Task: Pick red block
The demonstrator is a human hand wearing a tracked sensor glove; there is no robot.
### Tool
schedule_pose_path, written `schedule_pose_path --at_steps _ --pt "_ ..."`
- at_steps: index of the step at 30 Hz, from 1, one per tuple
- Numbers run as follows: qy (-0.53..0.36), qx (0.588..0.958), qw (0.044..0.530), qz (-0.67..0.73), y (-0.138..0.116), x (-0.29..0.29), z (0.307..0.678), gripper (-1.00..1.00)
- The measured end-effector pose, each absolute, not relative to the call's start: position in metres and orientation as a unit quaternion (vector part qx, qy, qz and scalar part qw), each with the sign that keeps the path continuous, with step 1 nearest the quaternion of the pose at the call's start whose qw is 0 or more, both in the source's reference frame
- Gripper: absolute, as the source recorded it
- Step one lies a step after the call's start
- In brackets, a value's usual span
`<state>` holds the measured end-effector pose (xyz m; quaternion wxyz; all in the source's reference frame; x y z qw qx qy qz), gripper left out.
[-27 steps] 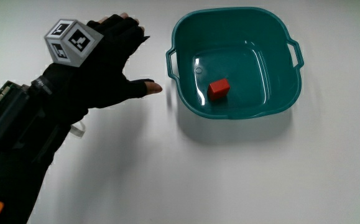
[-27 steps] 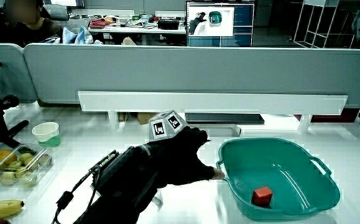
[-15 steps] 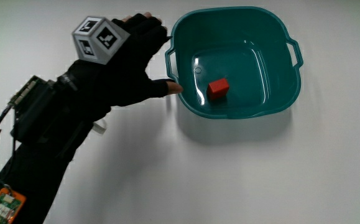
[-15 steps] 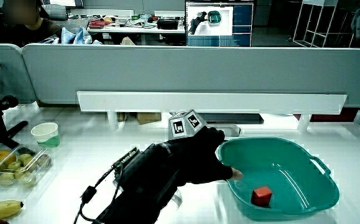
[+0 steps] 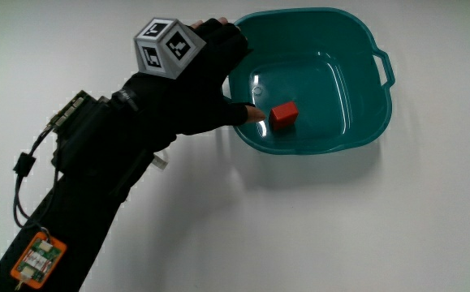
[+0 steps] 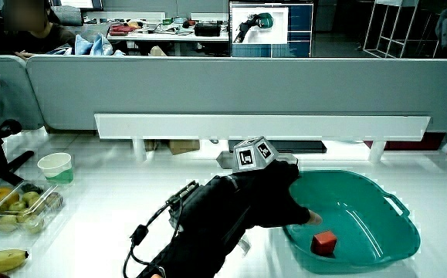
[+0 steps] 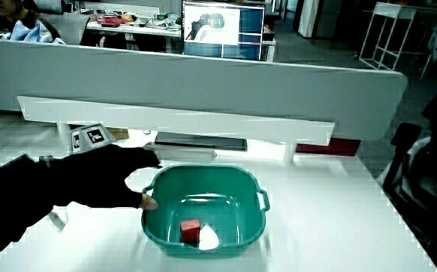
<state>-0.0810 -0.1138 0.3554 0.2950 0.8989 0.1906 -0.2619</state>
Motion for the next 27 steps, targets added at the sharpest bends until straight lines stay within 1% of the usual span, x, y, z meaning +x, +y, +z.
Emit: schedule_pose_path --at_steps 3,5,8,10,12,13,15,16,19,22,27 --pt "0.19 0.897 0.304 -0.26 -0.114 -0.074 0.358 0.0" --pt "0.199 0.897 0.299 -0.258 -0.114 -0.071 0.364 0.0" --pt "0.2 0.89 0.312 -0.266 -0.114 -0.065 0.372 0.0" --pt "0.198 0.892 0.314 -0.26 -0.113 -0.061 0.374 0.0" --pt "0.195 0.888 0.32 -0.266 -0.114 -0.057 0.381 0.0" --pt "0.204 0.882 0.323 -0.276 -0.116 -0.054 0.39 0.0" --pt "0.213 0.882 0.324 -0.266 -0.117 -0.045 0.4 0.0" --pt "0.203 0.881 0.334 -0.266 -0.115 -0.042 0.398 0.0" --pt "0.188 0.887 0.347 -0.239 -0.113 -0.032 0.399 0.0" --pt "0.196 0.893 0.342 -0.218 -0.115 -0.025 0.403 0.0" --pt "0.181 0.895 0.358 -0.192 -0.117 -0.017 0.41 0.0"
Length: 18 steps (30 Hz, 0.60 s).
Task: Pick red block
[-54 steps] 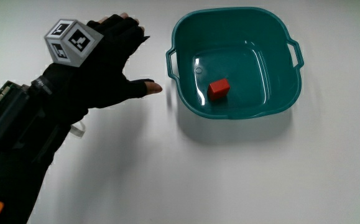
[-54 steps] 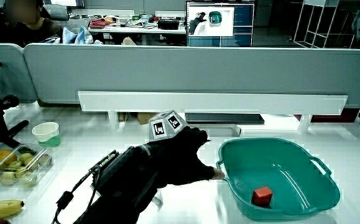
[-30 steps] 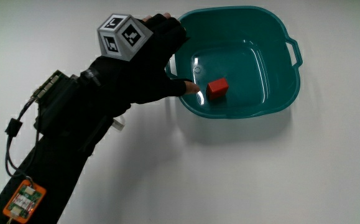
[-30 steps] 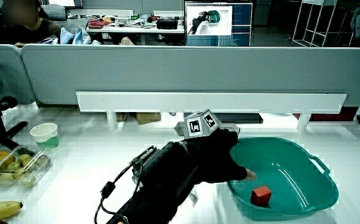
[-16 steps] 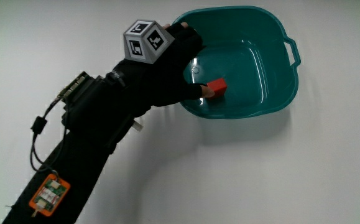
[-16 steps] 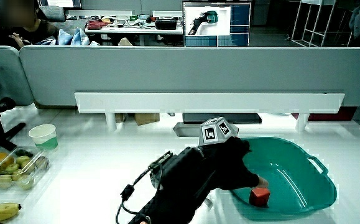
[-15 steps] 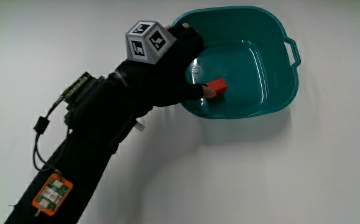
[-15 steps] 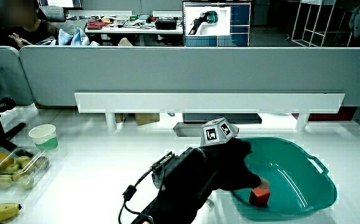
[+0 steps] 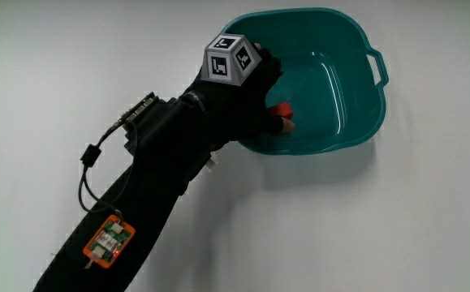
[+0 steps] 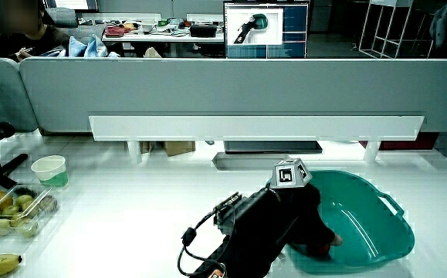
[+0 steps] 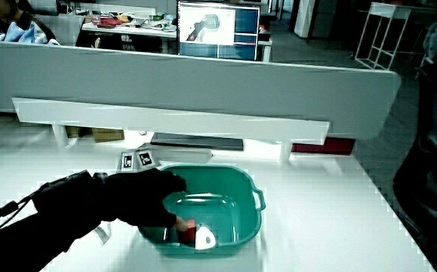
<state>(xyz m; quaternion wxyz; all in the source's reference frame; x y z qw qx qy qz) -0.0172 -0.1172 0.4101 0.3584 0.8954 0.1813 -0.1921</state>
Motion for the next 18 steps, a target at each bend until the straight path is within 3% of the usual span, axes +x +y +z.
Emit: schedule_pose_path --at_steps 18 --pt "0.147 0.894 0.405 -0.126 -0.118 0.002 0.449 0.0"
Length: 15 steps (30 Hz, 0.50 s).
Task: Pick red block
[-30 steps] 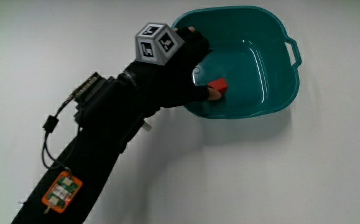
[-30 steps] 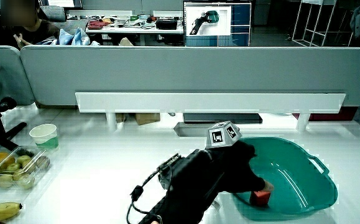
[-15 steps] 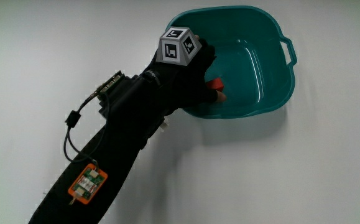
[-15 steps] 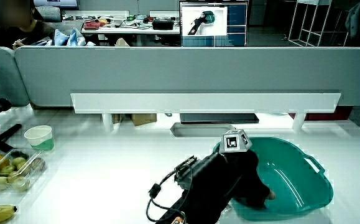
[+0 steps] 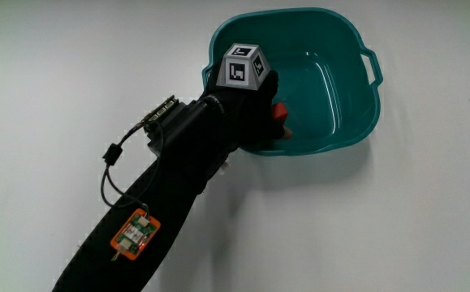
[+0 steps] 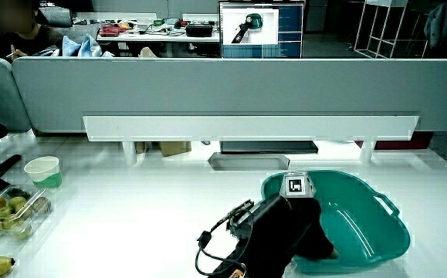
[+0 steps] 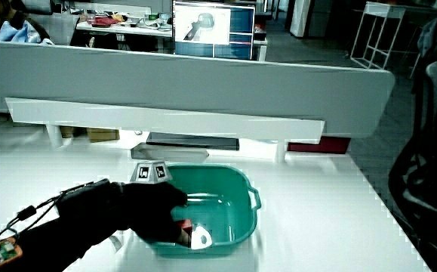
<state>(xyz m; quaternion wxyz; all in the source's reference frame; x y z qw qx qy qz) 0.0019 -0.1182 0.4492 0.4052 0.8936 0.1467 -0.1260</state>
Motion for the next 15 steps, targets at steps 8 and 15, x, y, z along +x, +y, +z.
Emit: schedule_pose_path --at_steps 8,15 --pt "0.145 0.889 0.418 -0.117 -0.117 0.007 0.458 0.02" --pt "0.144 0.887 0.421 -0.121 -0.118 0.008 0.462 0.19"
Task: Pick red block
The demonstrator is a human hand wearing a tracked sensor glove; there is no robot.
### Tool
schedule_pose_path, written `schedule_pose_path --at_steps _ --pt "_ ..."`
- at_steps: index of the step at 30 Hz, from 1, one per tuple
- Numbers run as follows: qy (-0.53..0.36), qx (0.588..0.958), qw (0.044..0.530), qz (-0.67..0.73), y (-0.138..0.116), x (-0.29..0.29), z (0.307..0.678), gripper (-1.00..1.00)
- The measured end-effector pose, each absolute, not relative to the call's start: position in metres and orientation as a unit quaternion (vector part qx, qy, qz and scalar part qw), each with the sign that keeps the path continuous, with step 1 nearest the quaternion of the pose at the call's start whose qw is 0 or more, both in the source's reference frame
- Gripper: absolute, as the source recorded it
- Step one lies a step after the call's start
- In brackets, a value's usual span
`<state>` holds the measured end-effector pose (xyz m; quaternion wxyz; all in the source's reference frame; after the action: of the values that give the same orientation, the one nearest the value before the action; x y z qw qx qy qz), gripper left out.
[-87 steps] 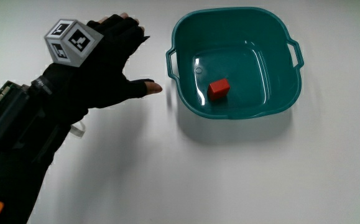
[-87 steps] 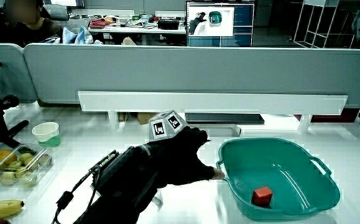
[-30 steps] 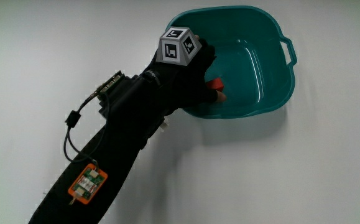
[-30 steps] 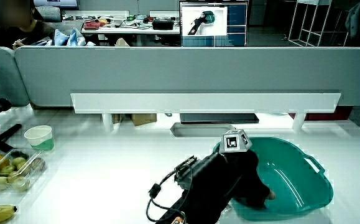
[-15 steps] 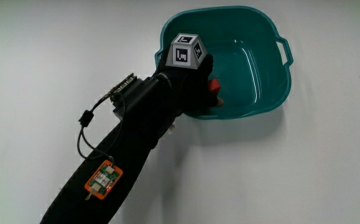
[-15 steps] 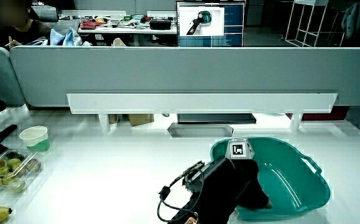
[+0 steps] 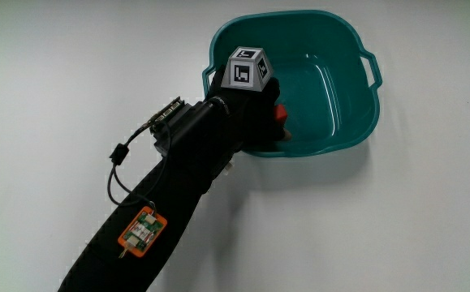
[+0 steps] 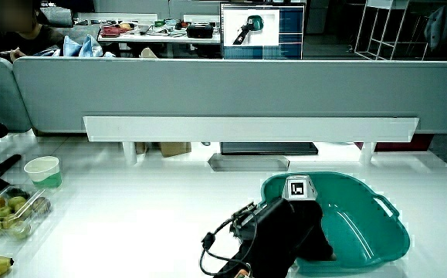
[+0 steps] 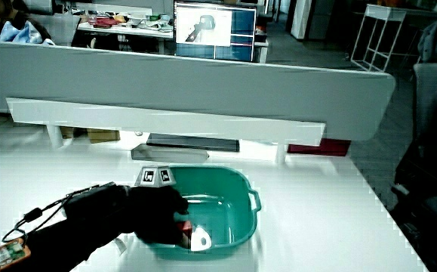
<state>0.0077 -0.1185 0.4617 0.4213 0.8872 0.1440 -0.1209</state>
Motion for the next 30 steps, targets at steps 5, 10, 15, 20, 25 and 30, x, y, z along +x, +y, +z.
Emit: schedule_pose_path --at_steps 5,10,15,20,25,30 --pt "0.147 0.897 0.397 -0.128 -0.1169 0.0065 0.4565 0.3" --pt "0.139 0.895 0.405 -0.127 -0.1186 0.0053 0.4574 0.42" --pt "0.134 0.897 0.4 -0.128 -0.1192 0.0032 0.4619 0.53" --pt "0.131 0.901 0.392 -0.132 -0.1185 0.0045 0.4599 0.65" --pt "0.126 0.901 0.391 -0.137 -0.1179 0.005 0.462 0.77" --pt "0.127 0.905 0.379 -0.148 -0.1164 0.0051 0.4607 0.88"
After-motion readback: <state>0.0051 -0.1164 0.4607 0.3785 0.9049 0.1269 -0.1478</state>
